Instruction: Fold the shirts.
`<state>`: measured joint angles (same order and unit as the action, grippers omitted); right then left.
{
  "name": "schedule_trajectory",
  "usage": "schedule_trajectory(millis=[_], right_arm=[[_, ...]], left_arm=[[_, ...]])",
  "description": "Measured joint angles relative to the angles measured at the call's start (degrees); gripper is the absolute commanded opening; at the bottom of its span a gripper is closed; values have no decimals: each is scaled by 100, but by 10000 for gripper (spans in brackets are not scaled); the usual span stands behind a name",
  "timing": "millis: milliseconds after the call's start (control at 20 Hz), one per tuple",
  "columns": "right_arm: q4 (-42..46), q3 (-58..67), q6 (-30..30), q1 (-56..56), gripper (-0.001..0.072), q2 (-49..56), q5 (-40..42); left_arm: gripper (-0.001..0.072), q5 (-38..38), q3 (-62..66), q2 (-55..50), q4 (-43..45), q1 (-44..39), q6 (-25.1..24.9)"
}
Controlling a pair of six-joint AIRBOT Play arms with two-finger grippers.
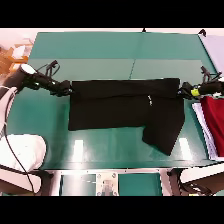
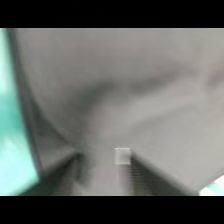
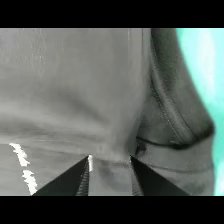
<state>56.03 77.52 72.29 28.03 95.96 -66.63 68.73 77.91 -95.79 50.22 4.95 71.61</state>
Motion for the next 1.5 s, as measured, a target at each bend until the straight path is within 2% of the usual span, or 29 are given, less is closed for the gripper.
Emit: schedule_trajectory(millis=[200,400,550,600,650,800,850,950,1150,1200,1300,1350,1400,1500], right_arm=[[35,-245,140,455,288,-533,-671],[57,-1320,-153,1226,288,-1438,-800],[57,-2216,-472,2041,293,-2127,-660],[57,-2507,-581,2337,332,-2358,-658],[46,-2782,-693,2618,357,-2573,-612],[-15,-3471,-885,3220,357,-2992,-520],[-48,-3683,-931,3335,380,-3075,-507],[-170,-4076,-977,3480,505,-3169,-435],[-361,-4769,-977,3598,505,-3241,-293],[-382,-4905,-944,3602,505,-3250,-260],[-431,-5134,-861,3528,505,-3261,-232],[-498,-5230,-841,3416,505,-3265,-227],[-520,-5309,-833,3279,504,-3270,-221],[-535,-5442,-785,2929,500,-3263,-157]], left_arm=[[449,1303,-138,345,581,249,599],[449,1394,-1517,1397,1139,326,826],[449,870,-2889,2321,1130,339,894],[449,590,-3324,2583,970,339,896],[449,254,-3770,2806,748,337,894],[449,-925,-4811,3182,-275,334,619],[449,-1235,-5051,3235,-616,334,483],[449,-1722,-5403,3314,-1241,334,219],[447,-2629,-5689,3364,-2155,-127,-83],[394,-2879,-5722,3368,-2321,-345,-120],[169,-3274,-5766,3368,-2465,-634,-162],[80,-3416,-5779,3366,-2507,-715,-173],[29,-3532,-5781,3368,-2597,-778,-190],[28,-3569,-5794,3370,-2669,-852,-234]])
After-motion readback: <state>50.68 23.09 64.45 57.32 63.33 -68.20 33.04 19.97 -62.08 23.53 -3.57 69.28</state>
